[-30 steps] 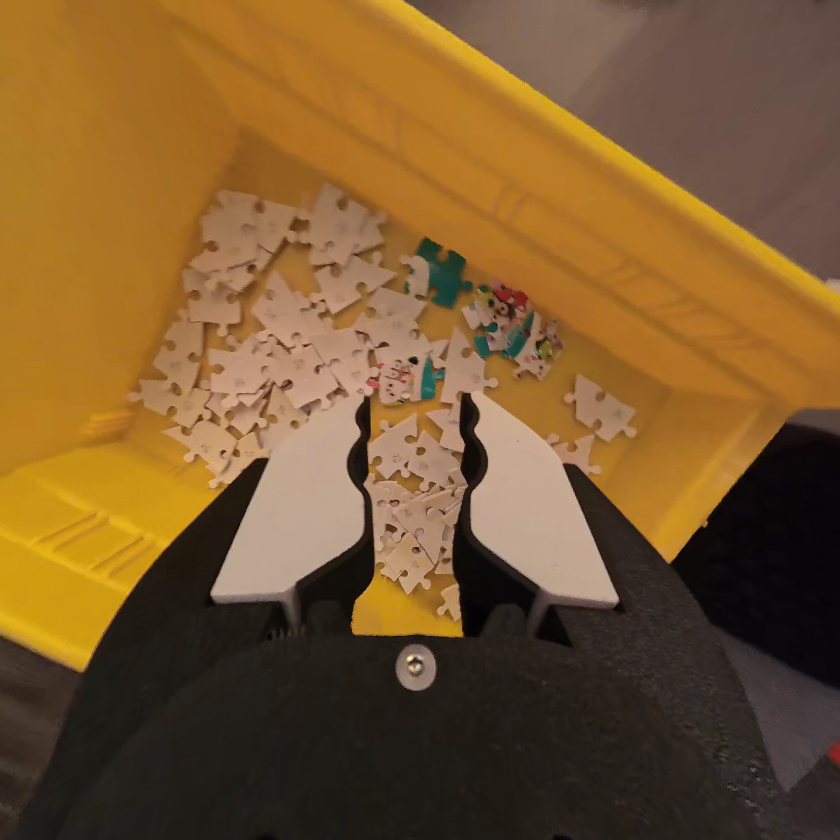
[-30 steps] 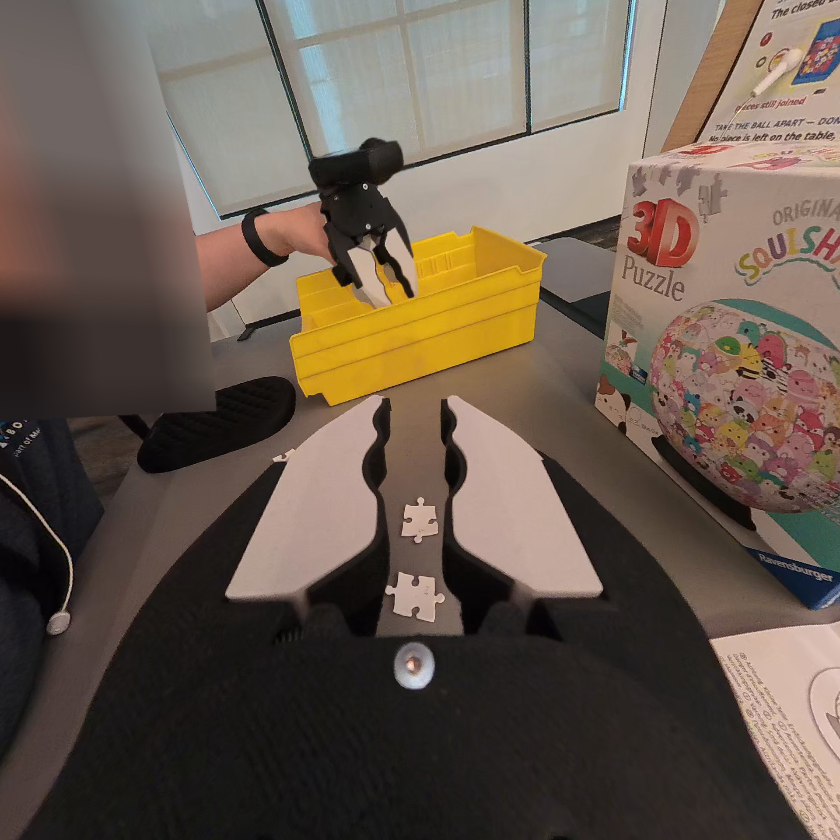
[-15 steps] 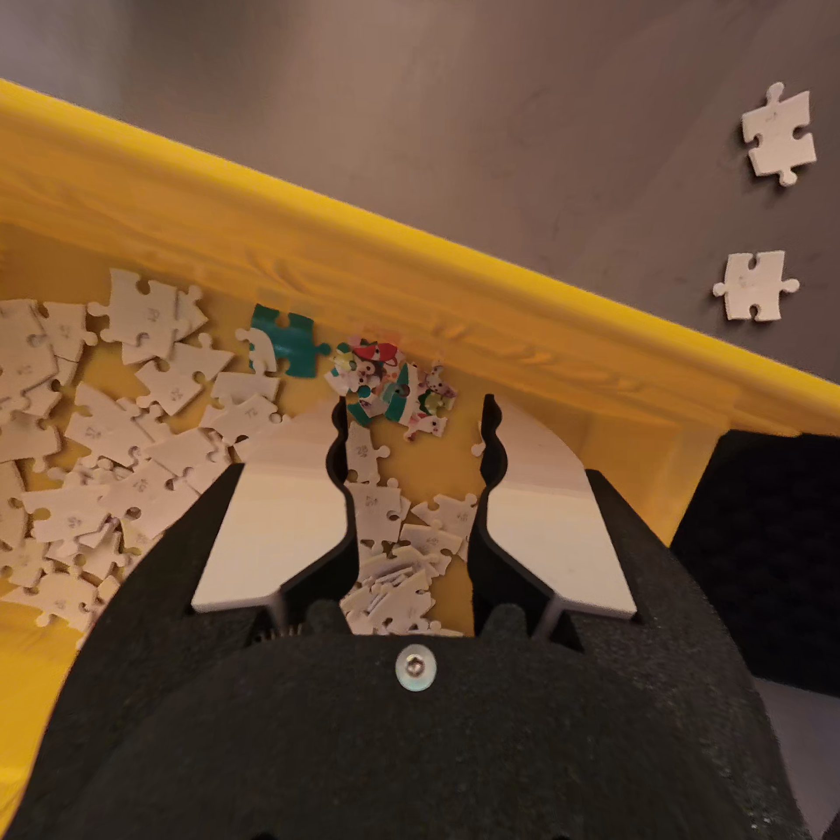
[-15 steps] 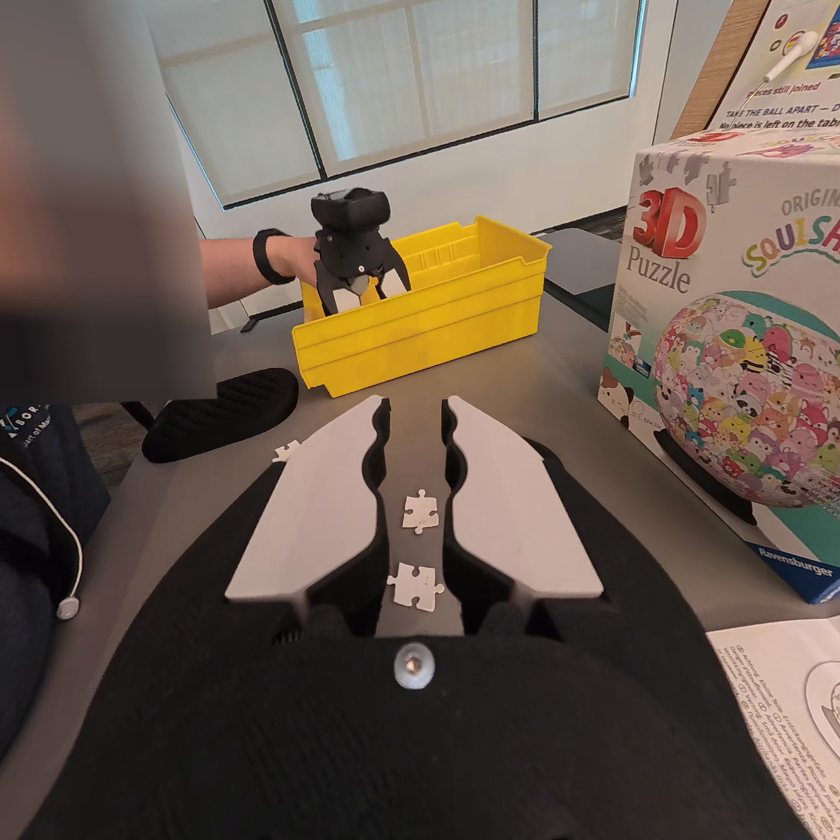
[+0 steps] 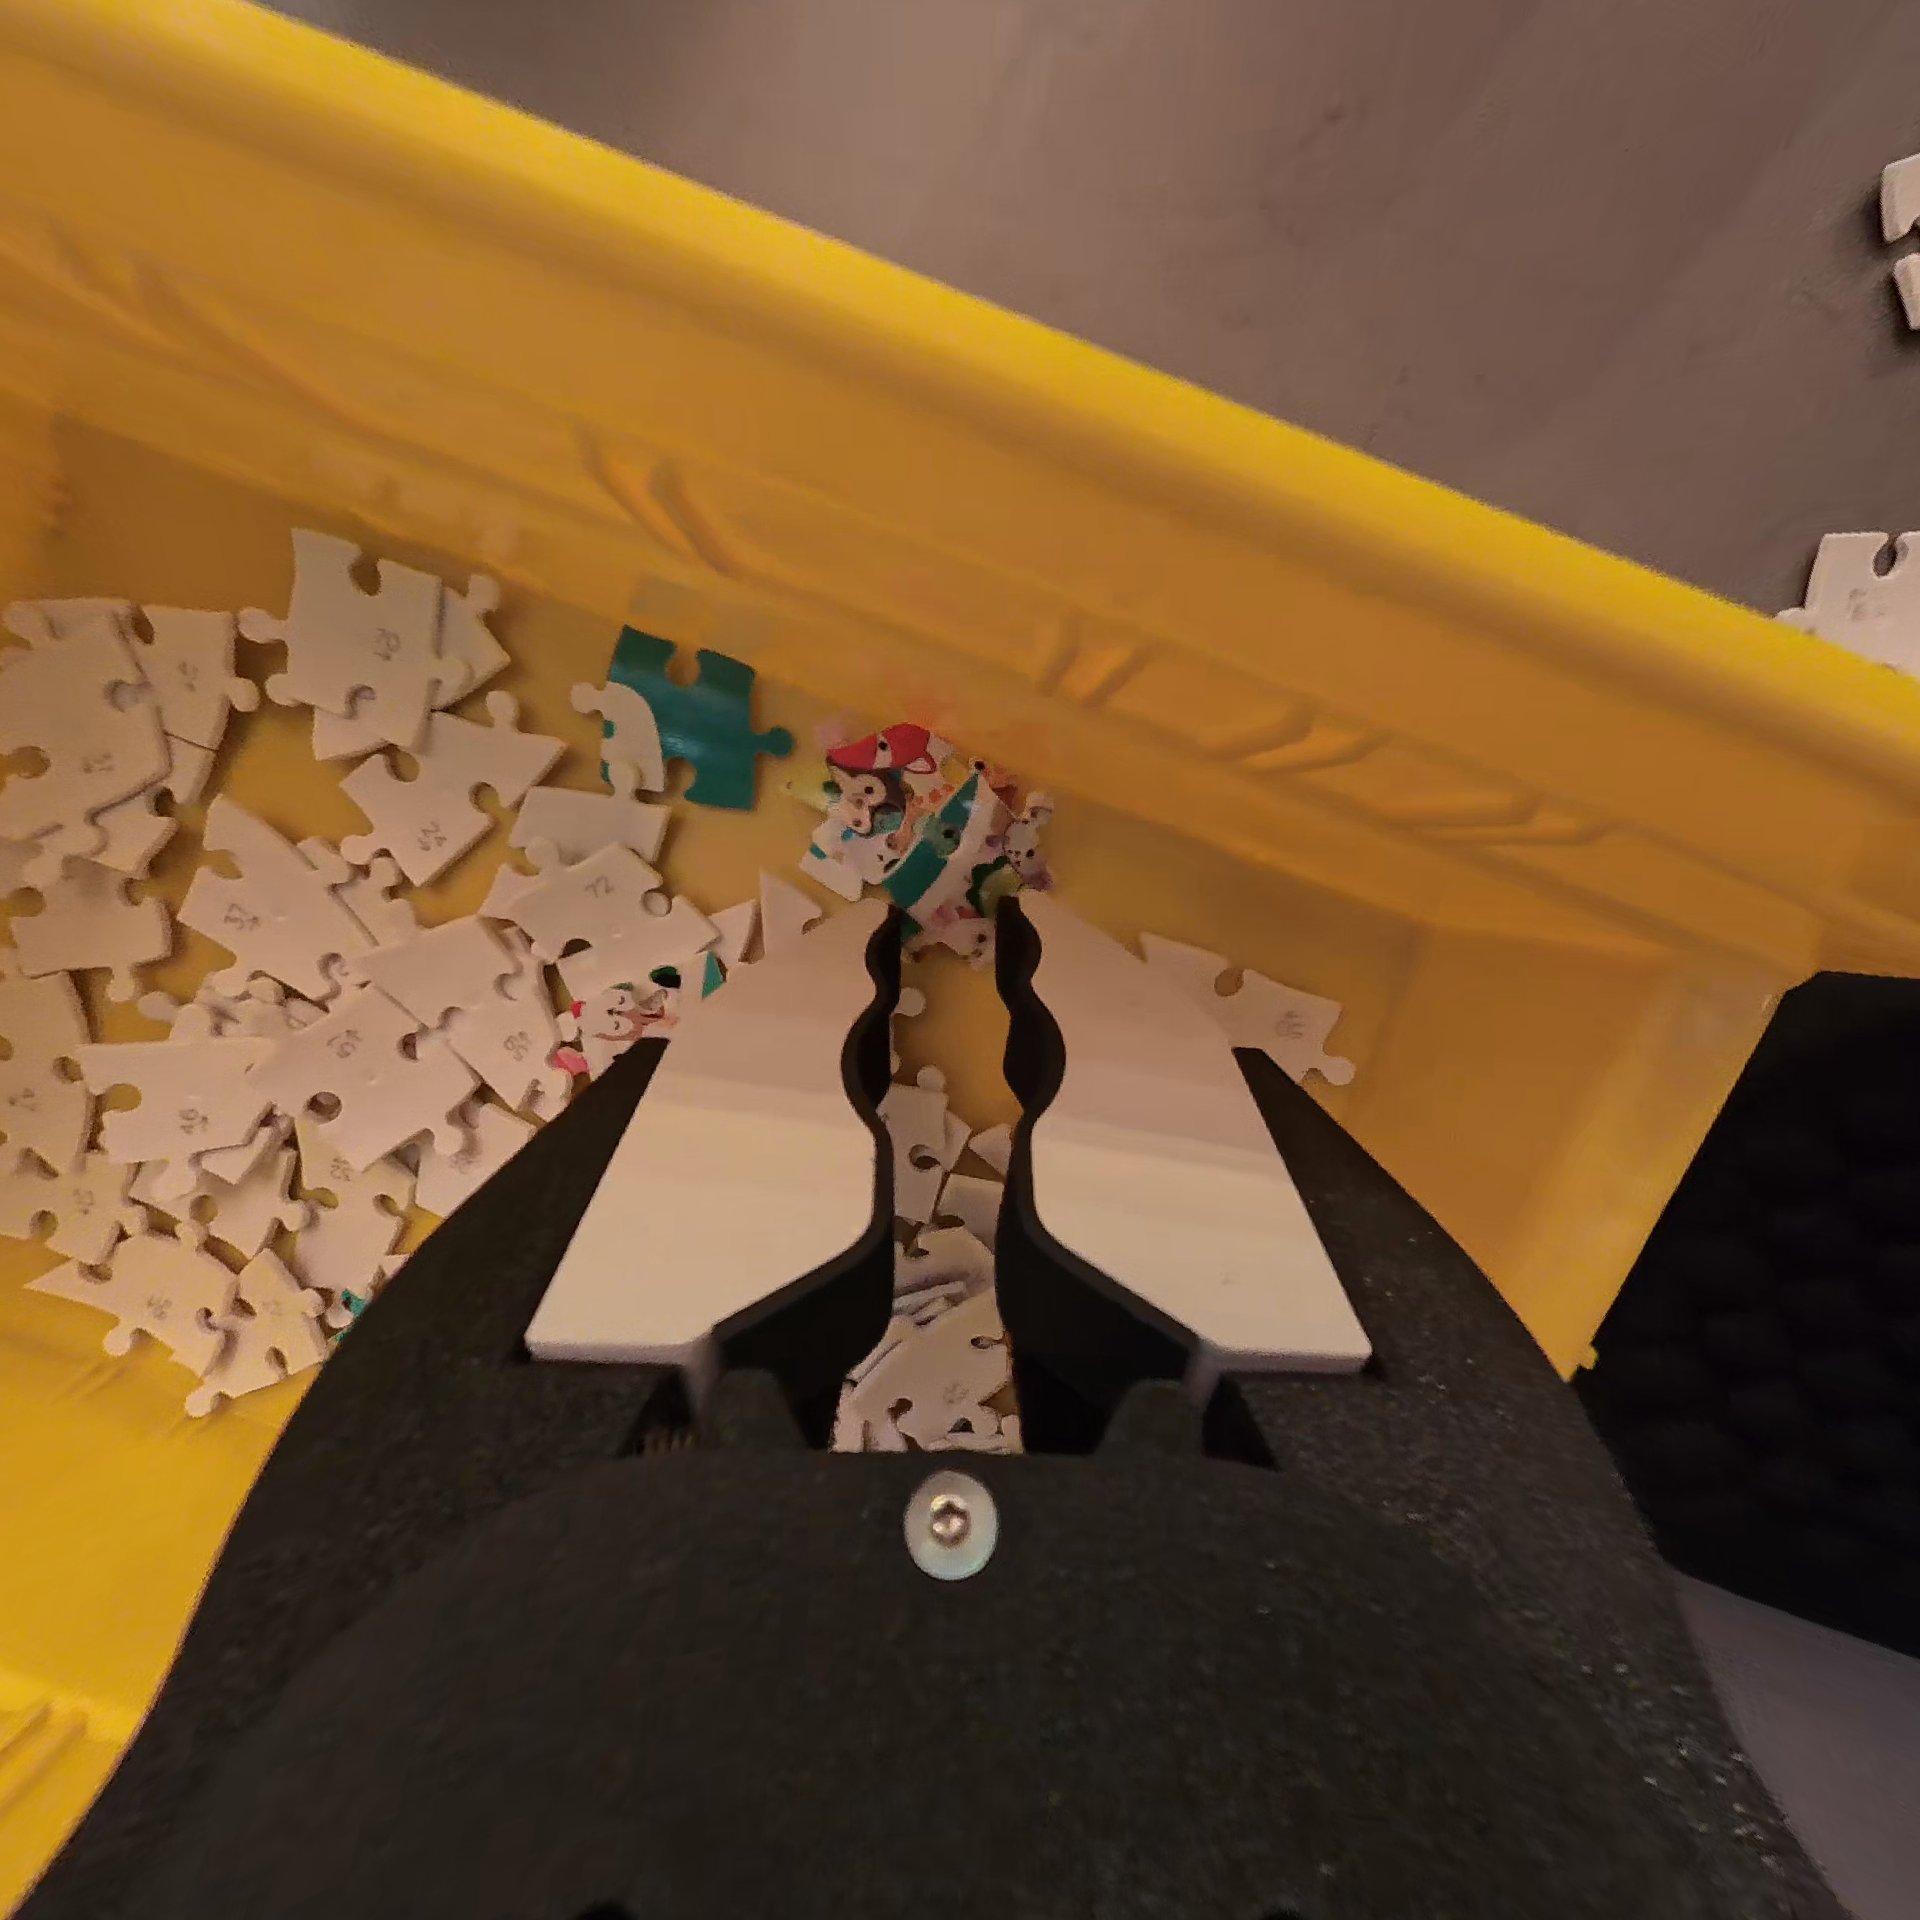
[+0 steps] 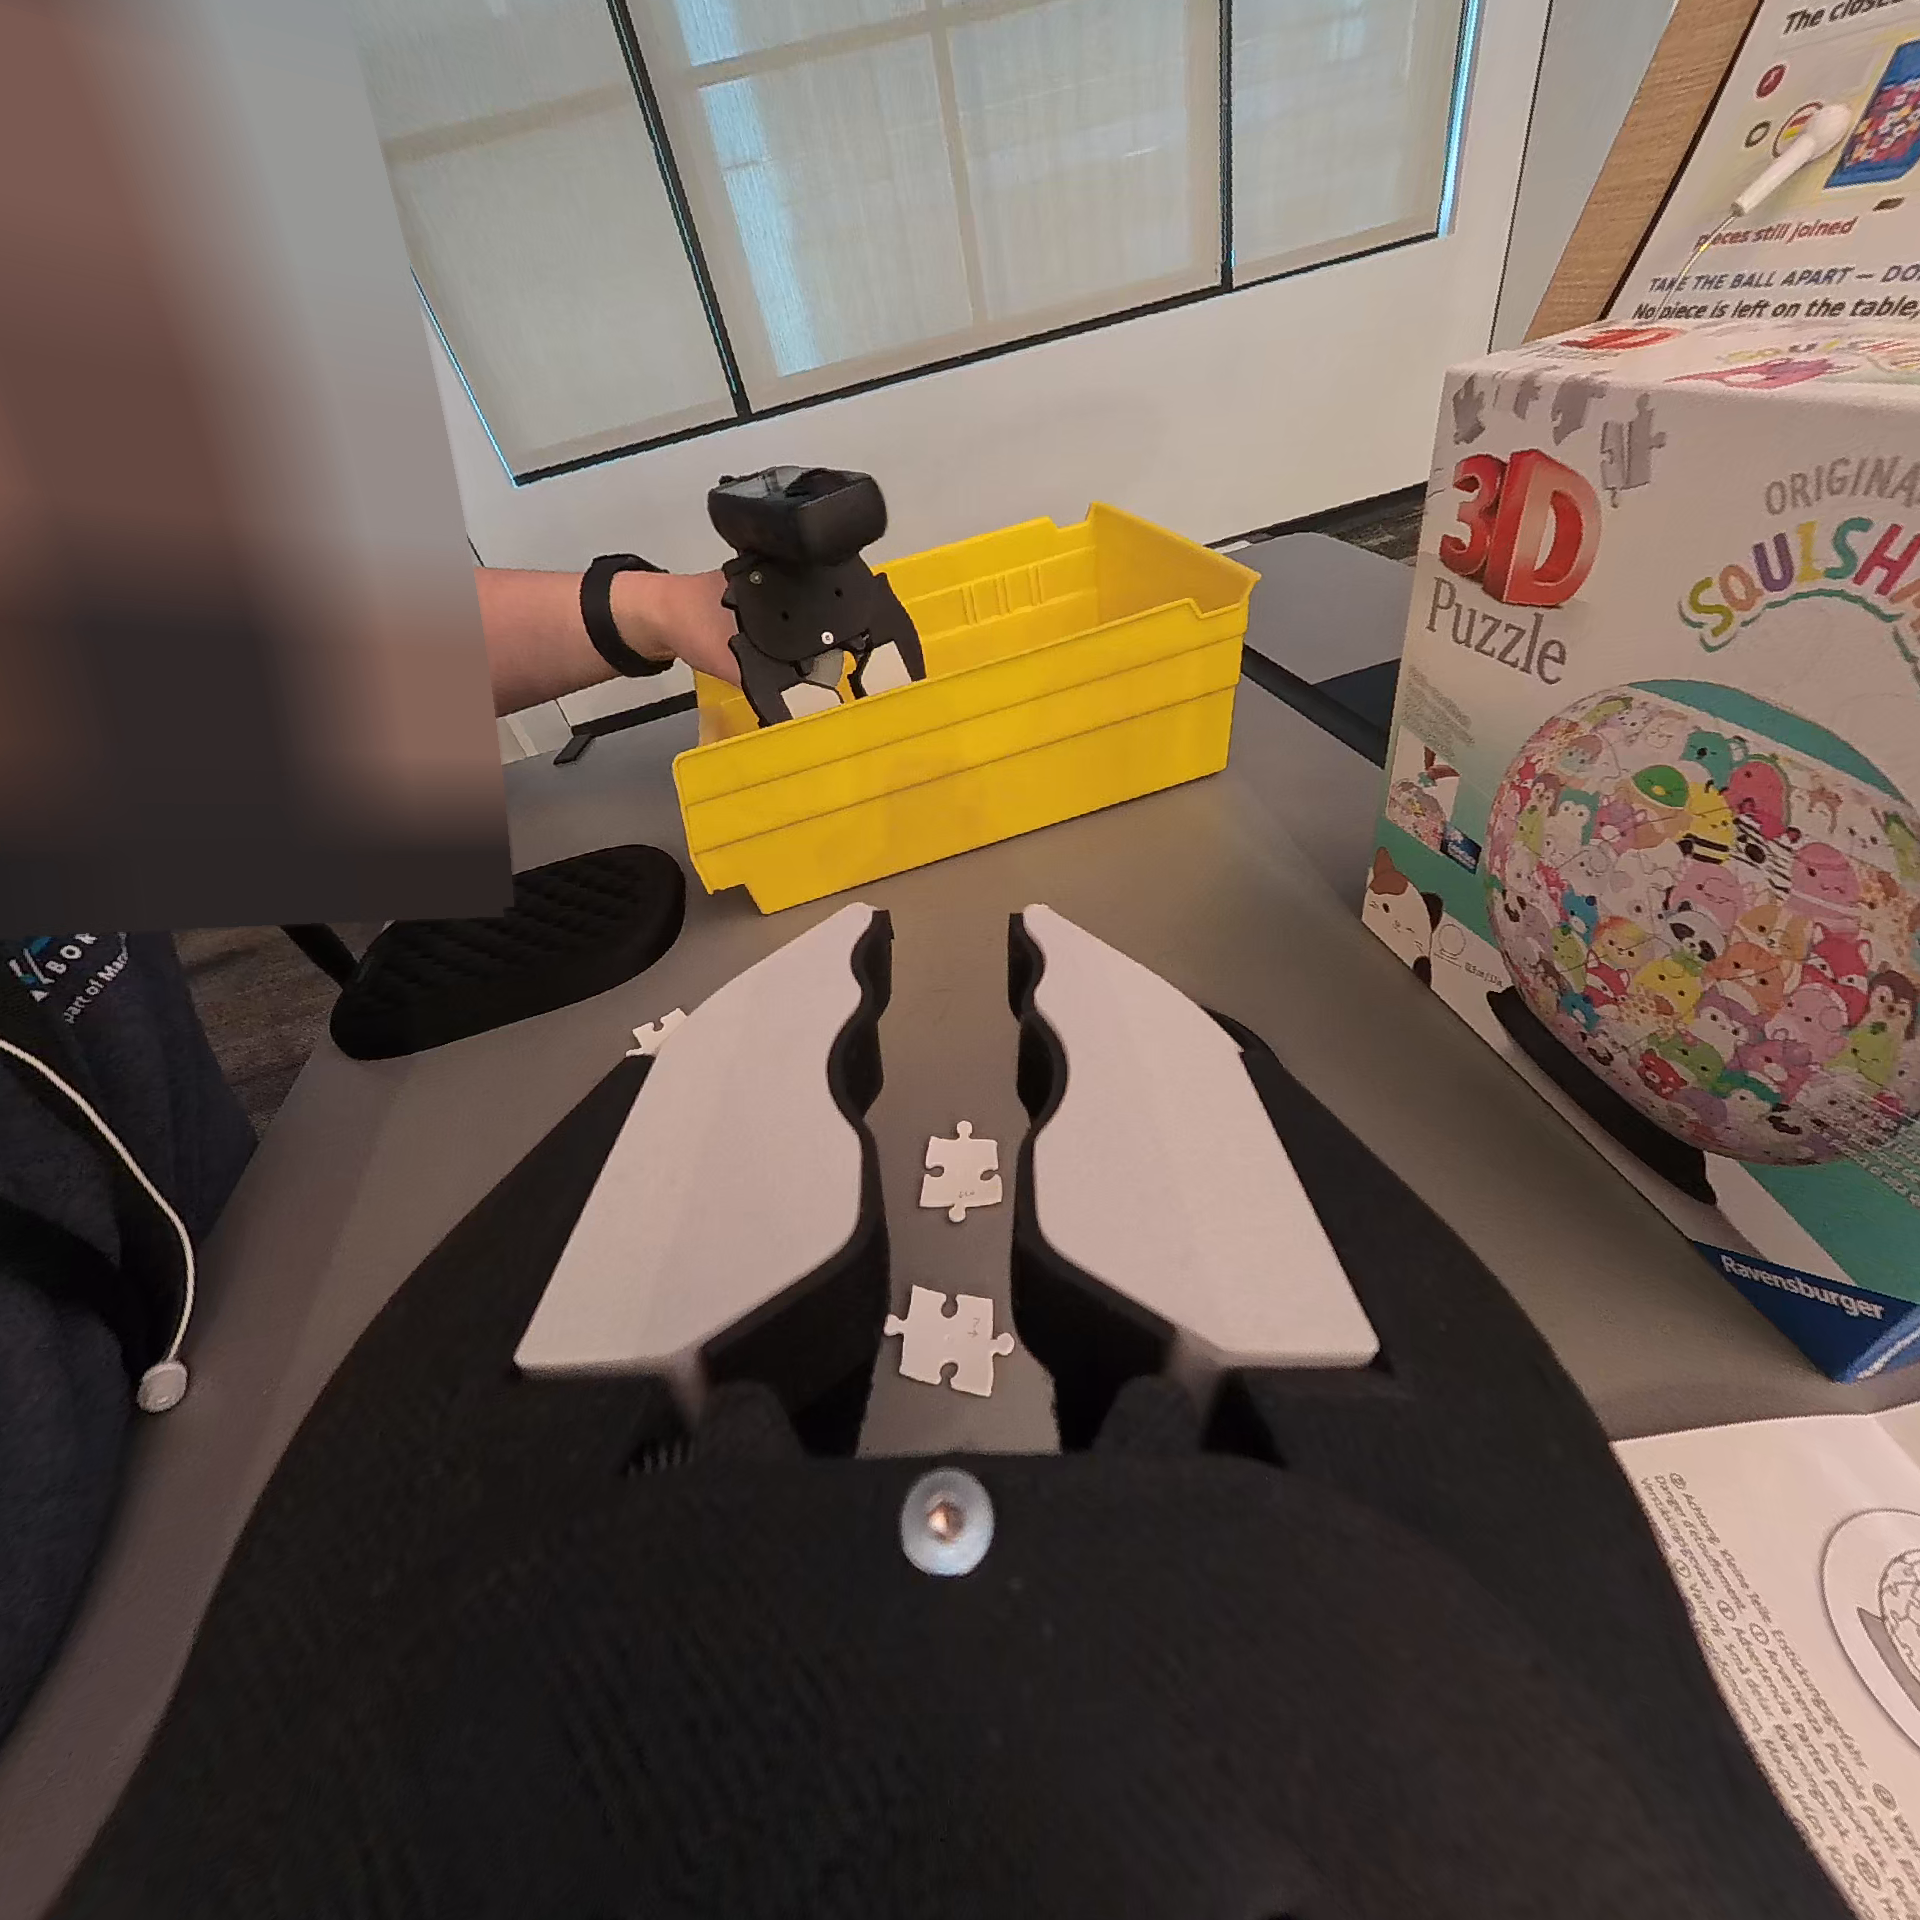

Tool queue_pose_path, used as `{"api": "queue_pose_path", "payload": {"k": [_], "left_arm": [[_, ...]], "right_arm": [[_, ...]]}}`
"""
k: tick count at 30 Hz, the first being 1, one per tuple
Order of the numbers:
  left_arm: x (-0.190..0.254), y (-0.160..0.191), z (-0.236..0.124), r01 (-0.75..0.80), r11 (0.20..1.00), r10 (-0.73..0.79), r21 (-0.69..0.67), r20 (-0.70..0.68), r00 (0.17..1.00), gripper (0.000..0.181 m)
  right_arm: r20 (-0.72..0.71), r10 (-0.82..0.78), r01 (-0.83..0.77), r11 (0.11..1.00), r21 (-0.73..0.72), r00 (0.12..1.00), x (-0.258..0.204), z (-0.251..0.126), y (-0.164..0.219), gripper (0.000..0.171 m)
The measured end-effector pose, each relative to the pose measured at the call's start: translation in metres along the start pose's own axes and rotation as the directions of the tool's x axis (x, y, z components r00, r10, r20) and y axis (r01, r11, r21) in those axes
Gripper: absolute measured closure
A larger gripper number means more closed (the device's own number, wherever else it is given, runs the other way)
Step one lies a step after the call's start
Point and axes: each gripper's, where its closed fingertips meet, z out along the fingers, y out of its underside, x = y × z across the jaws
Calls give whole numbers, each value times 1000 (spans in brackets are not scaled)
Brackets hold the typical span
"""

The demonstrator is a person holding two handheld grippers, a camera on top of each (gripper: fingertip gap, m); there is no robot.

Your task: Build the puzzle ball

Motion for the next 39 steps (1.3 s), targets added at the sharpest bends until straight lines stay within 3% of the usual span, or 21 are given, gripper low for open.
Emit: {"api": "queue_pose_path", "payload": {"k": [14, 21, 24, 28, 32, 39], "left_arm": [[12, -2, -27, 46, 993, -43, 106, -30, 999, 179], [-12, 8, -63, 61, 985, -82, 164, 125, 989, 179], [-10, 11, -57, 51, 992, -71, 115, 174, 982, 179], [-9, 29, -36, 3, 996, 22, -87, 283, 959, 179], [-1, 33, -22, -28, 984, 81, -177, 300, 950, 178], [4, 24, -41, 57, 996, -37, -74, 247, 968, 160]], "right_arm": [[6, 21, -21, 1000, 21, 1000, 2, -4, -3, 149], [13, 34, -34, 999, 21, 999, 3, -5, -2, 149], [17, 44, -44, 999, 12, 999, 4, -4, 1, 149], [18, 42, -42, 999, 13, 999, 3, -4, 1, 149], [18, 51, -51, 999, 12, 999, 5, -5, 2, 149], [25, 62, -62, 998, 9, 998, 6, -6, 3, 149]]}}
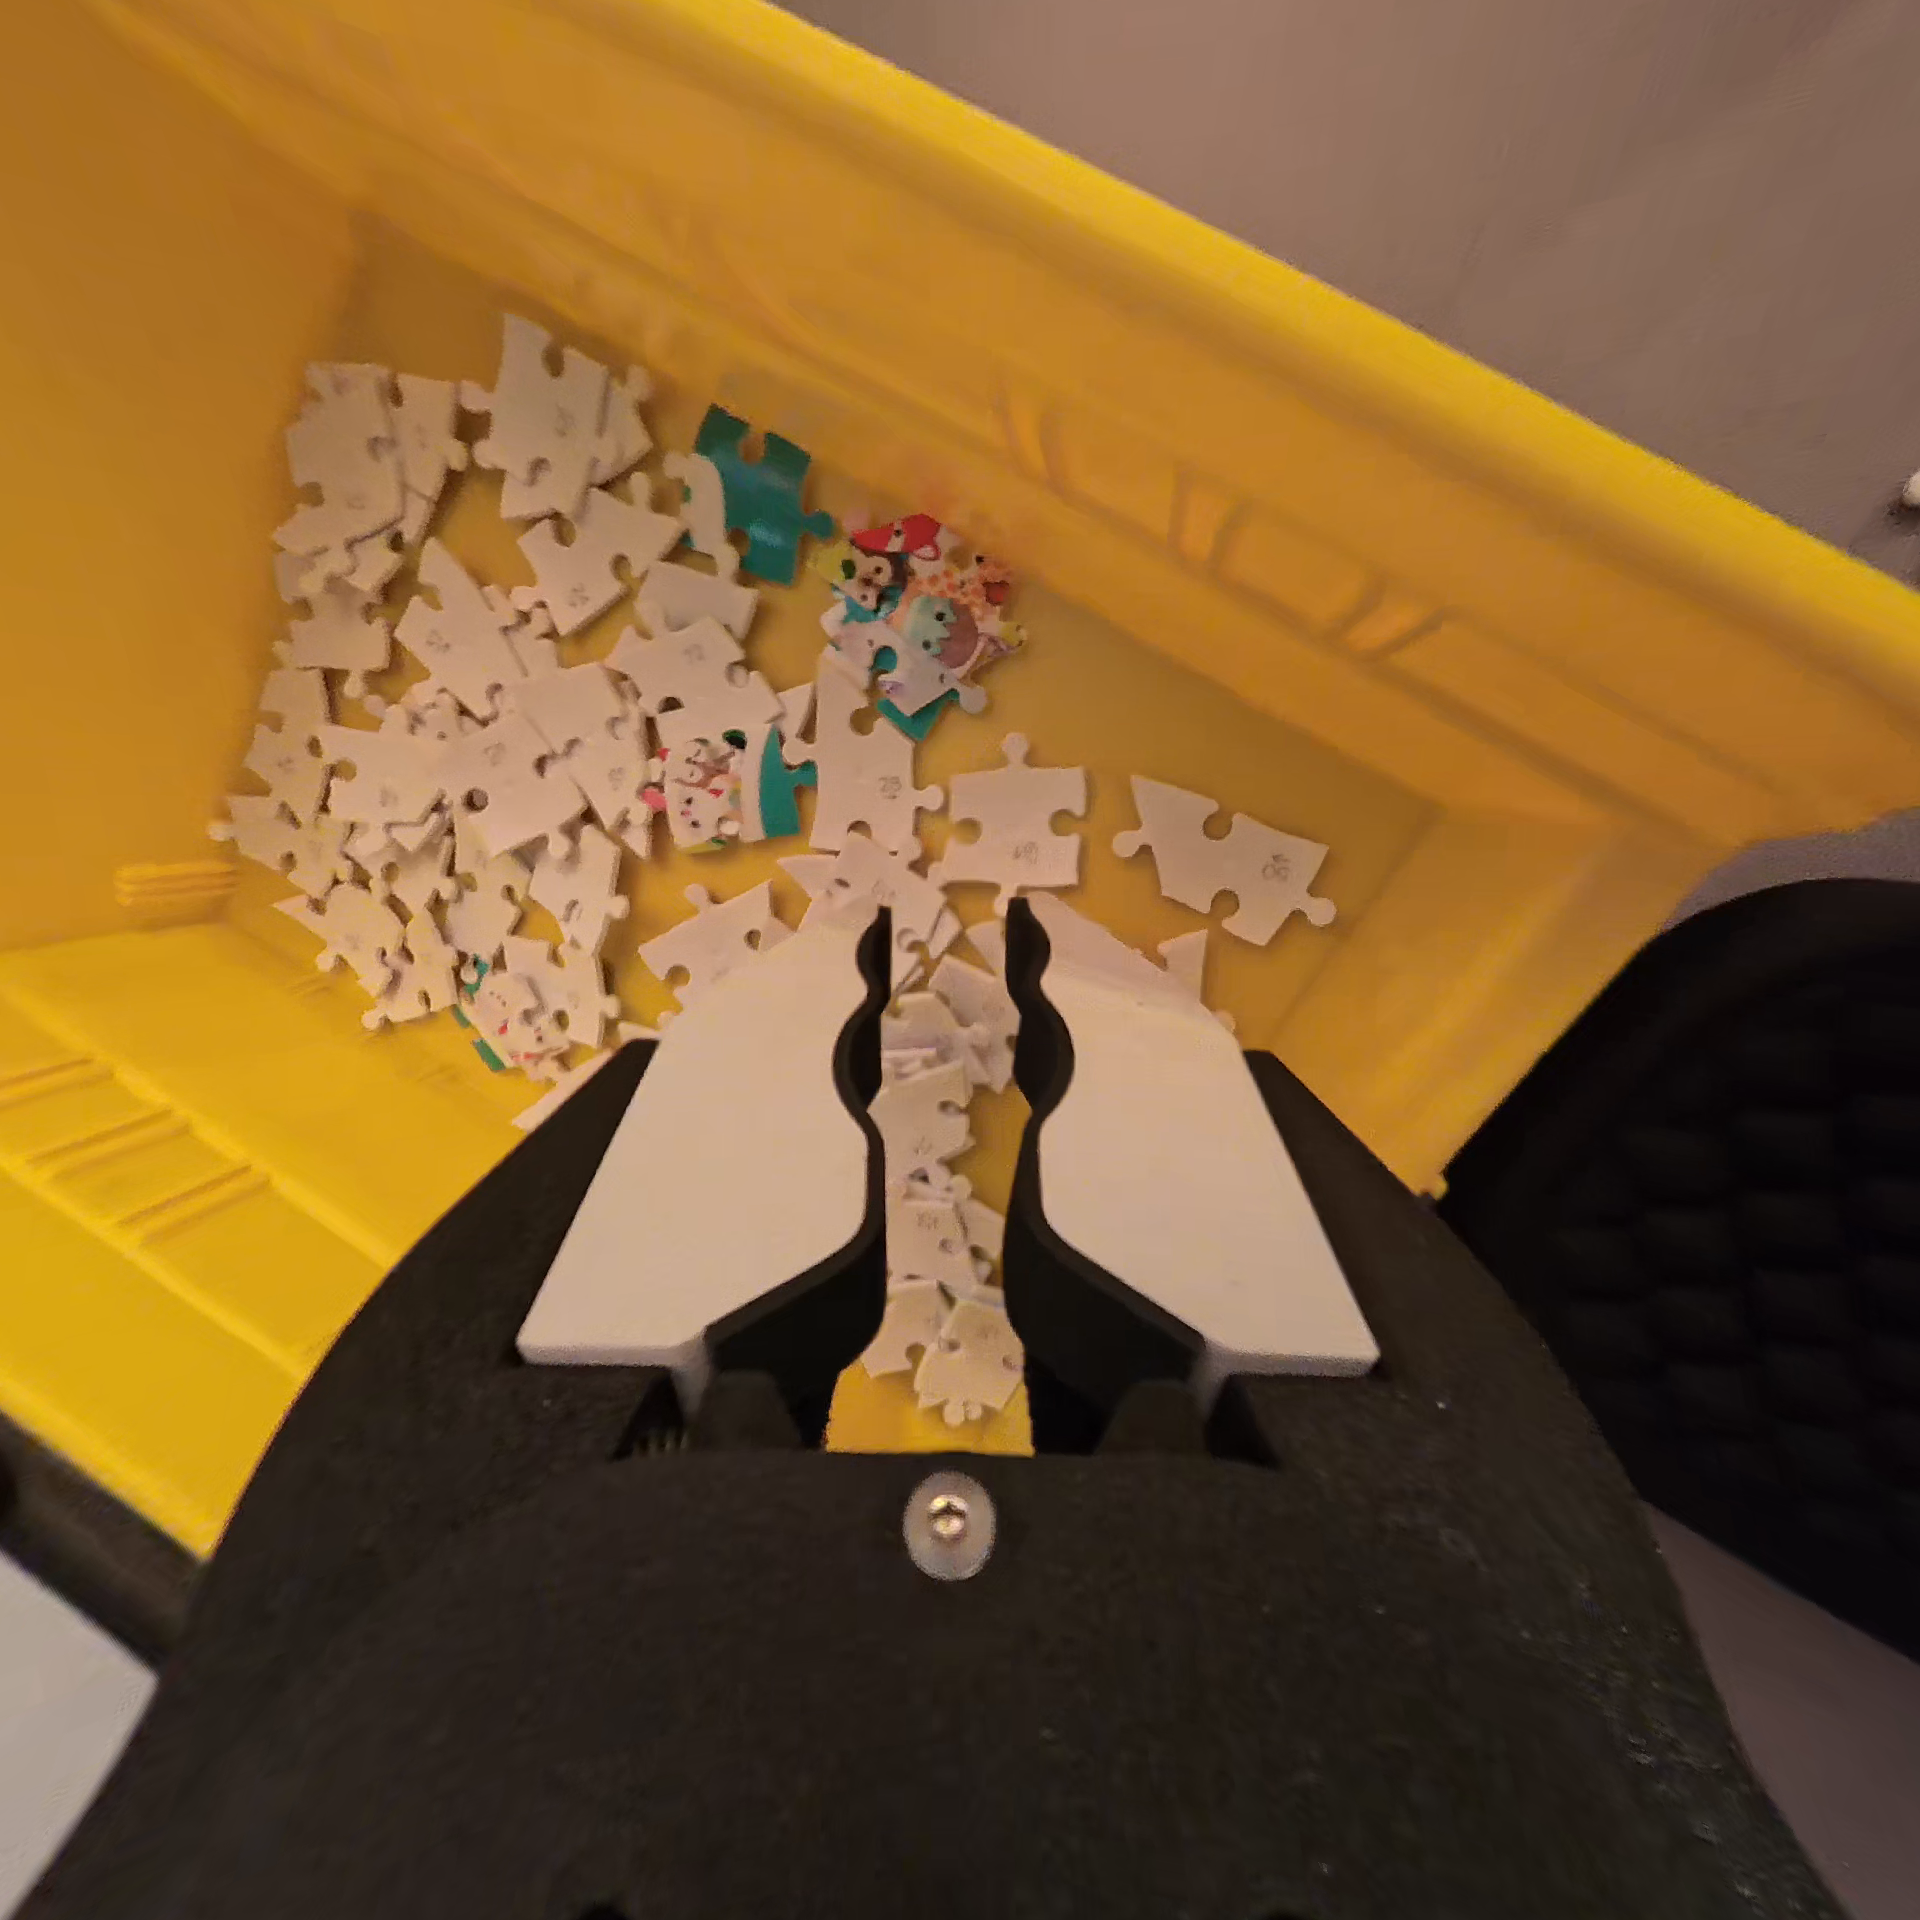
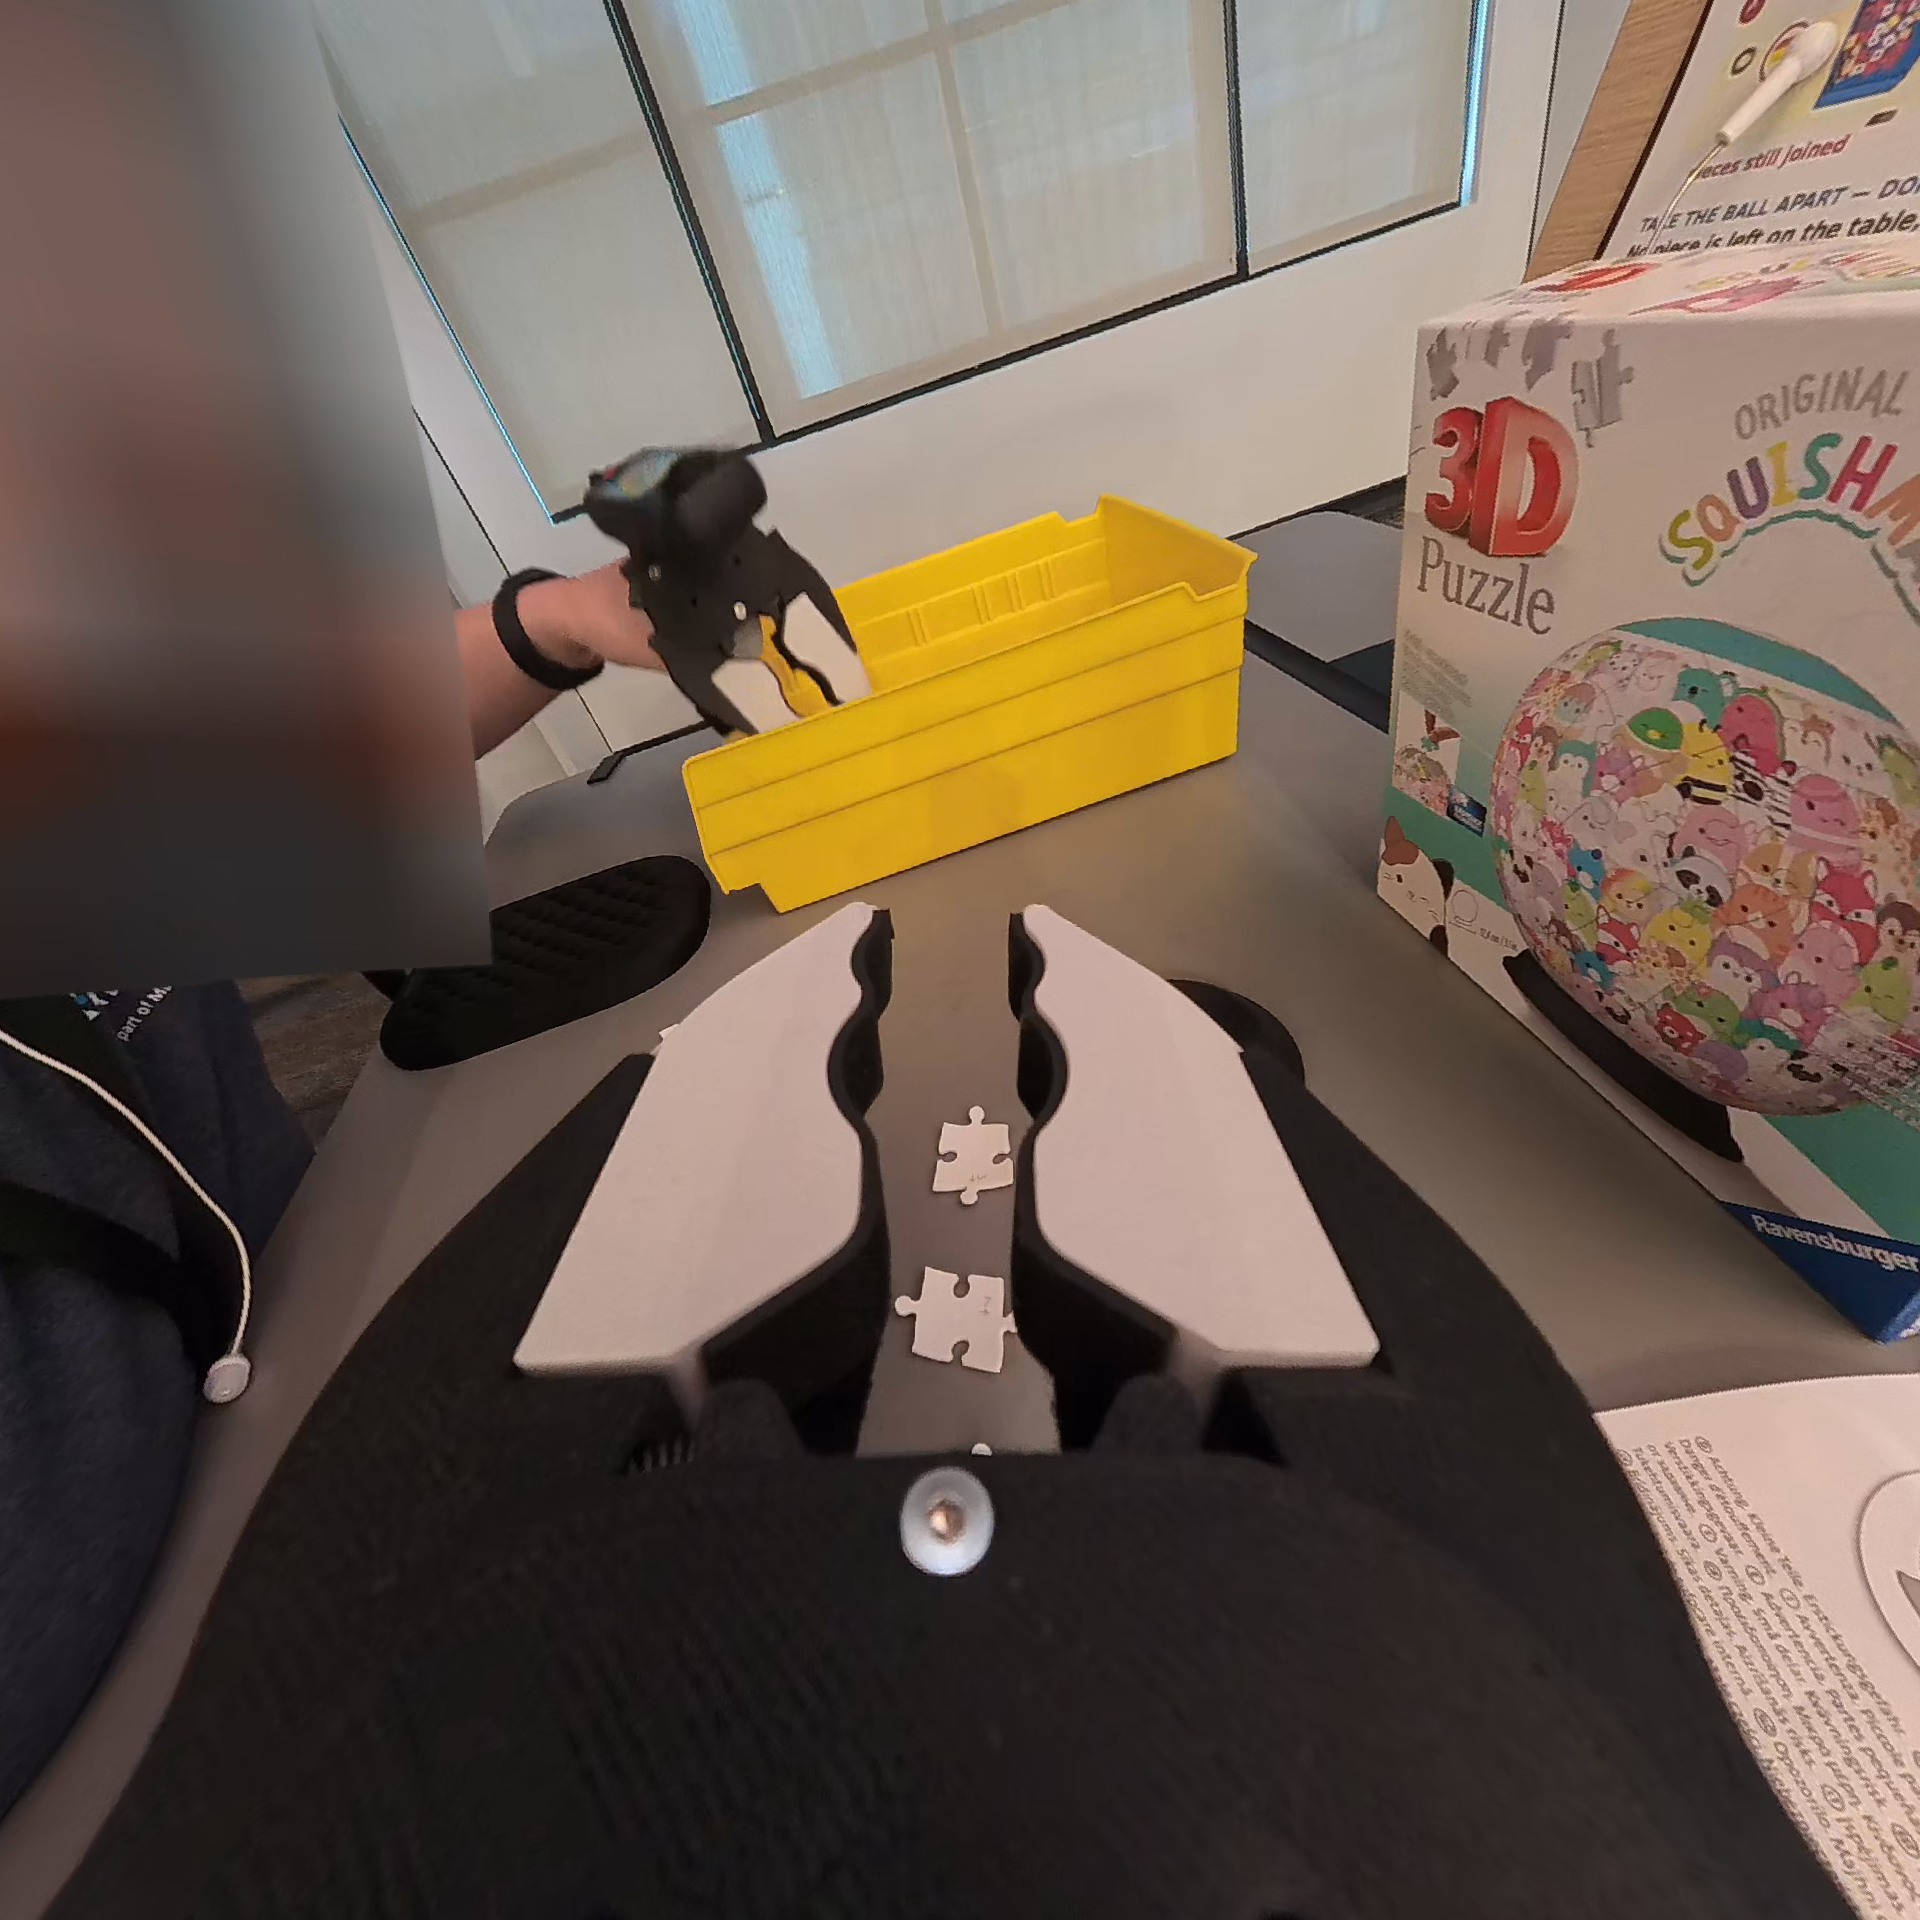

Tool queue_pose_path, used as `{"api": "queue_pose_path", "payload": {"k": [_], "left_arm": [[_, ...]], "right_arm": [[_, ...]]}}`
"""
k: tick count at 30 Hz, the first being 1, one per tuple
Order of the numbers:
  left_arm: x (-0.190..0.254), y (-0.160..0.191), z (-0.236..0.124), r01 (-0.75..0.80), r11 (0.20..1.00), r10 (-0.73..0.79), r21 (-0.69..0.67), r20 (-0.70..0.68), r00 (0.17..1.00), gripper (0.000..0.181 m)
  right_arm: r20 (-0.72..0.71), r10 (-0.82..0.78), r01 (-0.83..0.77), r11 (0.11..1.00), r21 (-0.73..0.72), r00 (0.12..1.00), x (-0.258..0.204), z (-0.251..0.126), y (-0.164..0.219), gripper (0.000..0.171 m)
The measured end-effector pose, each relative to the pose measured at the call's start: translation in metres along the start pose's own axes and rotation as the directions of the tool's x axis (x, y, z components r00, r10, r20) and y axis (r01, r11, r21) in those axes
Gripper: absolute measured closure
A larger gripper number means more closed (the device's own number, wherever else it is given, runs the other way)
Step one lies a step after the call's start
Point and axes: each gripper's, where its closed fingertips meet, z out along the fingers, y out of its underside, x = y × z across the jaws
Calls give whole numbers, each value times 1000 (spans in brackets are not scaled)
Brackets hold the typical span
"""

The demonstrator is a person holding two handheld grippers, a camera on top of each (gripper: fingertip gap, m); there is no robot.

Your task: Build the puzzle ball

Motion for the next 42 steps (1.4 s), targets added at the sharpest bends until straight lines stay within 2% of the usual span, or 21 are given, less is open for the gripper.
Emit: {"api": "queue_pose_path", "payload": {"k": [4, 8, 14, 19, 25, 28, 31, 37, 42], "left_arm": [[-12, 5, -11, 54, 998, -54, 15, -11, 998, 160], [-2, 4, -6, 91, 996, -88, 21, -131, 988, 160], [4, -6, 10, 12, 1000, -9, 15, -174, 985, 158], [-1, -27, 31, -75, 993, 92, 88, -214, 973, 131], [-6, -40, 38, -142, 976, 173, 165, -191, 966, 140], [-3, -46, 36, -114, 980, 147, 164, -209, 967, 140], [-7, -47, 39, -168, 976, 187, 136, -147, 971, 139], [0, -44, 53, -147, 983, 169, 108, -233, 958, 129], [0, -46, 50, -143, 980, 171, 136, -224, 960, 141]], "right_arm": [[2, 2, -2, 1000, -7, 1000, 0, 1, 1, 149], [5, 0, 0, 1000, -11, 1000, -1, 2, 2, 149], [14, 7, -7, 1000, -13, 1000, -1, 2, 2, 149], [16, 6, -6, 1000, -18, 1000, -2, 2, 3, 149], [12, 9, -8, 1000, -12, 1000, 1, -2, 2, 149], [17, 20, -20, 1000, -12, 1000, 2, -1, 3, 149], [23, 16, -16, 1000, -17, 1000, 0, 0, 3, 149], [34, 7, -6, 1000, -24, 999, -4, 0, 3, 149], [32, 11, -10, 1000, -19, 999, -3, -1, 2, 149]]}}
